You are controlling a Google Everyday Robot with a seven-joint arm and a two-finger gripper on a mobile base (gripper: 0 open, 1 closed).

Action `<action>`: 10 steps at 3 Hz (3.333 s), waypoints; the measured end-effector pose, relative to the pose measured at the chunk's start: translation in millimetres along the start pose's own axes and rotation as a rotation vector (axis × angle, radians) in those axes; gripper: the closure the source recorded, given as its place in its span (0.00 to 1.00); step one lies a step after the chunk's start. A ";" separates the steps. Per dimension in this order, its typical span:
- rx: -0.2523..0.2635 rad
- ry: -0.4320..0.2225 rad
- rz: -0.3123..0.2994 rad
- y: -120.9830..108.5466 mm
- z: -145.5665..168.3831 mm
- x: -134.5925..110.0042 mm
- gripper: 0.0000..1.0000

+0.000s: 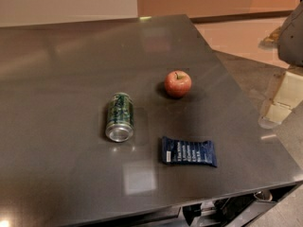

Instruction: Pick green can

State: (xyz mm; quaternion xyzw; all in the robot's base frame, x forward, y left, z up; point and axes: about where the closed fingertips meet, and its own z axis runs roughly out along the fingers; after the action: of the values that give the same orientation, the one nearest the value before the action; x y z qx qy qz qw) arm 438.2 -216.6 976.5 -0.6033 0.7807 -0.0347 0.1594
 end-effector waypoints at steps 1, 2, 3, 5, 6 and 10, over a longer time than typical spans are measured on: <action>0.000 0.000 0.000 0.0 0.0 0.0 0.00; 0.006 -0.011 -0.021 -2.0 -1.3 -4.3 0.00; -0.014 -0.054 -0.111 -10.9 3.9 -30.1 0.00; -0.059 -0.155 -0.369 -24.0 31.2 -107.0 0.00; -0.092 -0.199 -0.528 -14.9 43.5 -143.9 0.00; -0.162 -0.151 -1.181 31.5 110.0 -243.8 0.00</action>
Offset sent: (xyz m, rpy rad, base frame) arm 0.0055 0.0066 0.0003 0.0076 -0.0030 0.0524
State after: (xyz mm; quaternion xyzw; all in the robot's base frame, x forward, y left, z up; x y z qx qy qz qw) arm 494.8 39.4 915.0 -0.9459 0.3003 -0.0149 0.1217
